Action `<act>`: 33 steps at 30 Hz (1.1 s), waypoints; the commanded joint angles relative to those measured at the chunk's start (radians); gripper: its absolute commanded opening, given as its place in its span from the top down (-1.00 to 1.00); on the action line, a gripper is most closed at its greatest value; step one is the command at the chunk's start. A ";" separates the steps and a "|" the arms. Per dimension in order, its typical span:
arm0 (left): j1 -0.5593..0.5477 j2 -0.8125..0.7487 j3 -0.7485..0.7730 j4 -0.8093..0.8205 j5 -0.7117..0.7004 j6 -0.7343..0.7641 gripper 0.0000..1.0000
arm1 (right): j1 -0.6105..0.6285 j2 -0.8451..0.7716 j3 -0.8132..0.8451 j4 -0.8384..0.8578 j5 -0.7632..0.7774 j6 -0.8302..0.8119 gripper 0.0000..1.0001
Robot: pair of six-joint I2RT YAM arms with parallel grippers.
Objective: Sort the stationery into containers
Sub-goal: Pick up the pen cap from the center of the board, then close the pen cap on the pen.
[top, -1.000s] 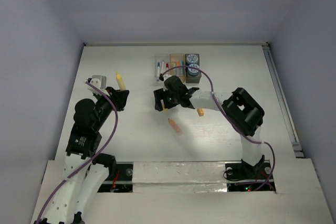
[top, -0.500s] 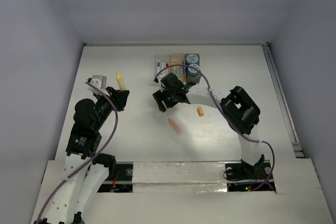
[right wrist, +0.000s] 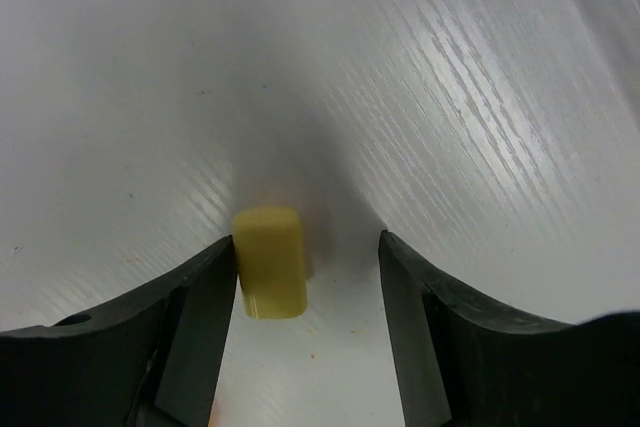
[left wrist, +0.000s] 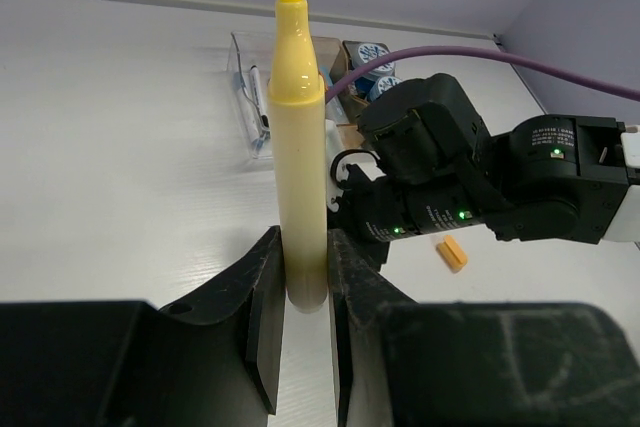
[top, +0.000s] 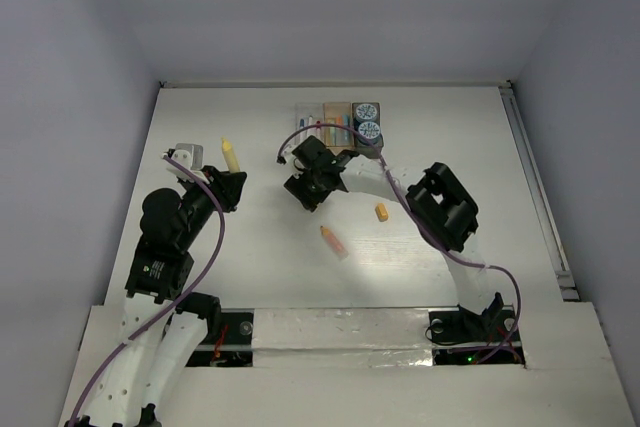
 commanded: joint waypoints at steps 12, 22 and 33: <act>-0.003 -0.004 0.031 0.045 0.019 0.000 1.00 | 0.034 0.020 0.023 -0.017 0.036 0.093 0.95; -0.003 0.083 0.024 0.062 0.133 0.006 1.00 | 0.034 -0.473 -0.232 0.380 0.138 0.342 1.00; -0.012 0.200 0.021 0.109 0.317 0.016 1.00 | 0.043 -0.712 -0.376 0.891 -0.002 0.656 1.00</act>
